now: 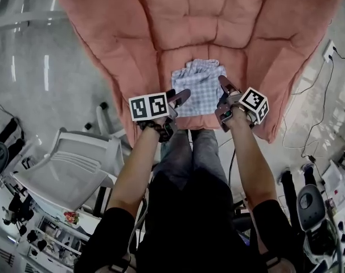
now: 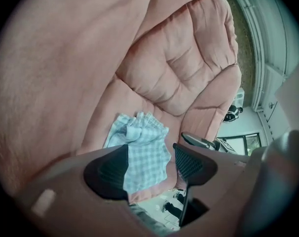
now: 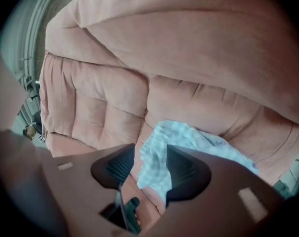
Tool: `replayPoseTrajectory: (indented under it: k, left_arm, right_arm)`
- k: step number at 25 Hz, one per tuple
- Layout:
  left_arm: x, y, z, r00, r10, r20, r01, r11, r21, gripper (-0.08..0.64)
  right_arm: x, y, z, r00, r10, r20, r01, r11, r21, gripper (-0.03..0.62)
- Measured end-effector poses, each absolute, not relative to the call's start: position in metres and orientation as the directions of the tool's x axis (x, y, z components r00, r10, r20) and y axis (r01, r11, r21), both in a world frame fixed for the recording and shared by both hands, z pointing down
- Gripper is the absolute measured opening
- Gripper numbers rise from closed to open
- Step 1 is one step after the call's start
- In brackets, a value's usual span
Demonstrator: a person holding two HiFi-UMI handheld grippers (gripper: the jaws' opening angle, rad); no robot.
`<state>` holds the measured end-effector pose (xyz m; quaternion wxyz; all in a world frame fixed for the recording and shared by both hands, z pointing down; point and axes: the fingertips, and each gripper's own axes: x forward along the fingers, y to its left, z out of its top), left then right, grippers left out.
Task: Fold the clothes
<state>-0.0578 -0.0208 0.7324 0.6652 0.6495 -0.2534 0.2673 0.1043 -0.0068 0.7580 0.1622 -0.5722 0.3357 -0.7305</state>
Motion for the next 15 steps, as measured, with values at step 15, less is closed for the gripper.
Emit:
replayPoseTrajectory:
  k: [15]
  left_arm:
    - [-0.018,-0.016,0.754,0.634,0.128,0.763,-0.642,-0.463,0.611,0.236]
  right_arm:
    - [0.07,-0.018,0.766,-0.442,-0.504,0.743,-0.573,-0.479,-0.665,0.083]
